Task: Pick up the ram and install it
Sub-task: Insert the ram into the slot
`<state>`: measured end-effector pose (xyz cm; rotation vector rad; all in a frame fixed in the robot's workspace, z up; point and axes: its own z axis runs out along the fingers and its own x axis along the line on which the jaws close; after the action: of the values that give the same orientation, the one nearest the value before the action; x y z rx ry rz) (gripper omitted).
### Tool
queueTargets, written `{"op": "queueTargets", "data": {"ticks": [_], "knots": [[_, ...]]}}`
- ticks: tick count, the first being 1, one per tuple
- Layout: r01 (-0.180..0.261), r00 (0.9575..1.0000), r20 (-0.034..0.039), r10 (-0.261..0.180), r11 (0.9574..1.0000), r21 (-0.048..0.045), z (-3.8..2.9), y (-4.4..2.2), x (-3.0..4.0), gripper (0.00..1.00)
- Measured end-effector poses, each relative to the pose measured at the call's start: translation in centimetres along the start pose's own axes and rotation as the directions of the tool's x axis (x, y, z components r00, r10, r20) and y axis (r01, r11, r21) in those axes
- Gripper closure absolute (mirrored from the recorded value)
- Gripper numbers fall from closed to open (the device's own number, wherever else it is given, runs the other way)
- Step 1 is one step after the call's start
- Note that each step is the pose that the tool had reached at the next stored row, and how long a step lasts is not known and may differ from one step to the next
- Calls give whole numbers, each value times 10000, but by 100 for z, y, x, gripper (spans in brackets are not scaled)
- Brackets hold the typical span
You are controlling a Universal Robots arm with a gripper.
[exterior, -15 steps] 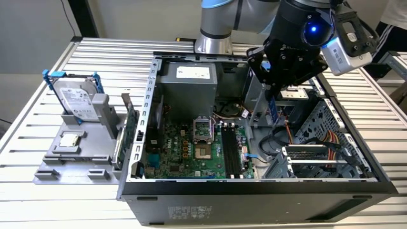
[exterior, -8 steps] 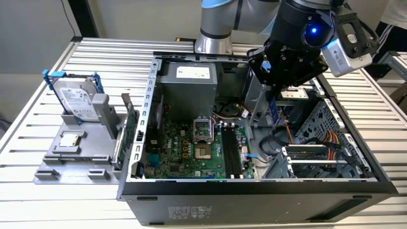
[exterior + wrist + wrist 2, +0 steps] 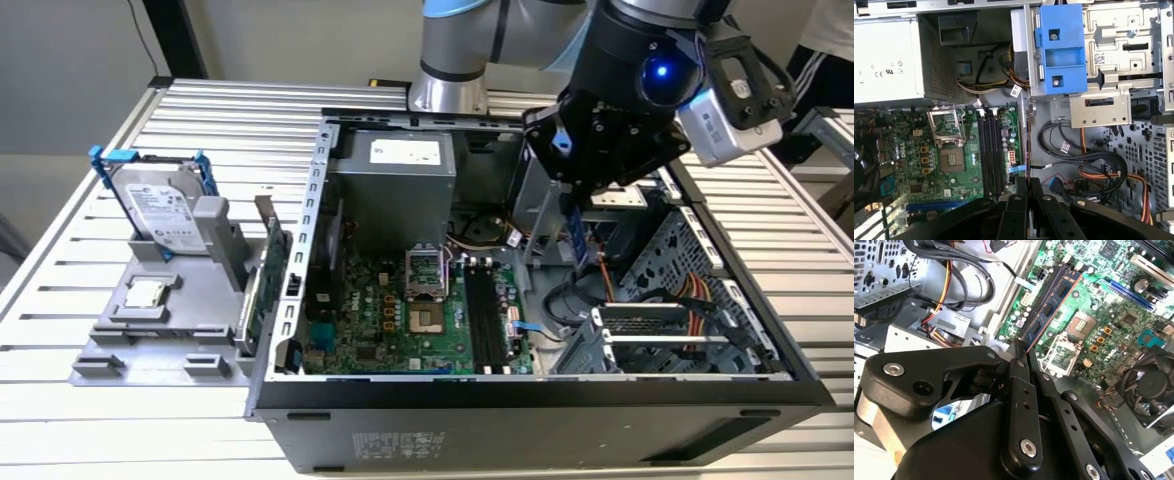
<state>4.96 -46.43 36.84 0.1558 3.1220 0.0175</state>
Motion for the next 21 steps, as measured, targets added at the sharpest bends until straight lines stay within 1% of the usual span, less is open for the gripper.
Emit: {"op": "queueTargets", "data": {"ticks": [6,9,15,18,21], "knots": [[0,10000,0,0,10000,0,47,3,-35,100],[0,10000,0,0,10000,0,60,4,-41,100],[3,10000,0,-3,10000,0,143,3,-49,100],[12,10000,1,-12,10000,0,174,1,-30,100],[43,10000,19,-43,10000,-2,205,-7,49,100]]}}
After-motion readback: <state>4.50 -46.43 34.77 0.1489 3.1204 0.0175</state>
